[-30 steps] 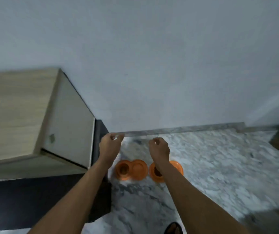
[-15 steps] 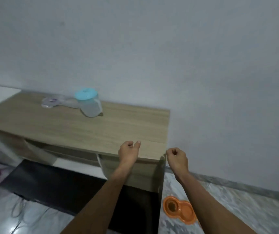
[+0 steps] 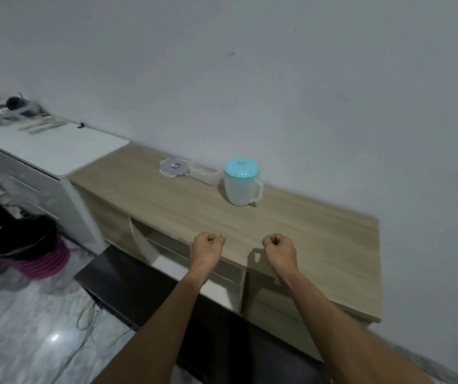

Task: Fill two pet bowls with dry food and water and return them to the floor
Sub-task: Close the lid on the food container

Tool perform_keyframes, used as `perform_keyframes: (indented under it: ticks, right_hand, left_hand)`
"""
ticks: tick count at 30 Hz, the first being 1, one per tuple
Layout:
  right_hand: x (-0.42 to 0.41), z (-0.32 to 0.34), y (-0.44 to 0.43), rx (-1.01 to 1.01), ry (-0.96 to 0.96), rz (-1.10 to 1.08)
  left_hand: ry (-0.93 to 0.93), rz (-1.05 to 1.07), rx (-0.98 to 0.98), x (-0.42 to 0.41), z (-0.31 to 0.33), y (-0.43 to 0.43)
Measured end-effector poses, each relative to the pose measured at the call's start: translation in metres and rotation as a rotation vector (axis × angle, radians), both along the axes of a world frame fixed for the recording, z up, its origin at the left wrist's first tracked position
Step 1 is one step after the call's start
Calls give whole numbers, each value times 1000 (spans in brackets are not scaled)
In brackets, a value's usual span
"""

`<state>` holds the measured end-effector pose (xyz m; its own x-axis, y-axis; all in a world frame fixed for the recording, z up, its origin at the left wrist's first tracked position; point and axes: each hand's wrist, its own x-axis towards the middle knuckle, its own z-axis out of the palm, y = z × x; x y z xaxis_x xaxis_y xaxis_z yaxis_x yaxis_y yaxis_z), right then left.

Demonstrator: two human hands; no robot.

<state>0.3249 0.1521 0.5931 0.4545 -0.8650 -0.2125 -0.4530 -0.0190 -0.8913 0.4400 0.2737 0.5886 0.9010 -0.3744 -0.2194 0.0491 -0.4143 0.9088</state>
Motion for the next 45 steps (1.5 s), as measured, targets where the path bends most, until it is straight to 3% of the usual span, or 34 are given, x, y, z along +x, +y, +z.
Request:
perform_keyframes:
  ticks: [8, 22, 29, 35, 42, 45]
  right_hand:
    - [165, -11, -4, 54, -32, 7]
    - [361, -40, -4, 119, 35, -23]
    - [455, -54, -3, 291, -57, -183]
    - [526, -73, -12, 461, -113, -350]
    - [568, -93, -27, 358, -75, -564]
    - [572, -95, -24, 255, -39, -616]
  left_hand:
    - [-67, 2, 106, 162, 4, 13]
    - [-99, -21, 163, 378, -12, 8]
    - [-81, -167, 177, 505, -41, -26]
    - [-141, -314, 301, 584, -66, -62]
    - [-328, -555, 366, 624, -78, -107]
    - [-371, -644, 492, 634, -87, -127]
